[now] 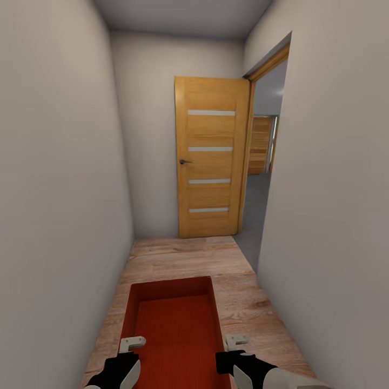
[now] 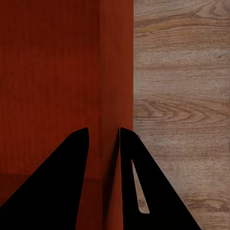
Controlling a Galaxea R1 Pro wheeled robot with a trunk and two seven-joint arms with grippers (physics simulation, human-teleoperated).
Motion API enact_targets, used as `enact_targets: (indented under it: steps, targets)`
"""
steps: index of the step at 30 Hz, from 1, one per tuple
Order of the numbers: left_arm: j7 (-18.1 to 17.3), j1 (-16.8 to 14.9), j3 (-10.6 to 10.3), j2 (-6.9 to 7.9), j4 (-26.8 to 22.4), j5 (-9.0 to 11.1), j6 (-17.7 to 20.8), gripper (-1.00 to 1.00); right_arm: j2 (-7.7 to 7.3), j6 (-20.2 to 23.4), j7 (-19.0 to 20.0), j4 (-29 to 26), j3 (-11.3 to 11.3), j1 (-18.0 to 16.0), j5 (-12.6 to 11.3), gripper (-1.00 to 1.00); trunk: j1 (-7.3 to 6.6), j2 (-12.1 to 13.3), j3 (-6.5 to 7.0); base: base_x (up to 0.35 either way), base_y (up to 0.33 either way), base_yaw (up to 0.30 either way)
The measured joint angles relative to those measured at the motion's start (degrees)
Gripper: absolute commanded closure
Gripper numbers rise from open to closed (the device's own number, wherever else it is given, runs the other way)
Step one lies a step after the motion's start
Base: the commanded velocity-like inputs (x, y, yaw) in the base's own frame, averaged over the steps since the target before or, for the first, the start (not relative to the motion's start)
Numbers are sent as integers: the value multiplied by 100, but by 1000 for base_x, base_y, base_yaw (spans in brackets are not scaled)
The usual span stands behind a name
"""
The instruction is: Move the two storage containers from the living room to the garage. In the garage, place one container on the floor and stack the other container on top of it (either order is fine).
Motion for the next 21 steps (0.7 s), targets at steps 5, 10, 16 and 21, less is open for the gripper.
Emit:
enact_targets:
  steps: [5,10,16,21]
  targets:
    - [0,0,1,0,3,0,0,100,0,0,-1,3,0,0,0,100,0,0,0,344,84,0]
    - [0,0,0,0,5,1,0,100,0,0,-1,5,0,0,0,100,0,0,0,344,83,0]
    - [0,0,0,0,5,1,0,100,0,0,-1,5,0,0,0,100,0,0,0,344,82,0]
    - [1,0,0,0,4,2,0,100,0,0,-1,4,0,0,0,100,0,0,0,344,82,0]
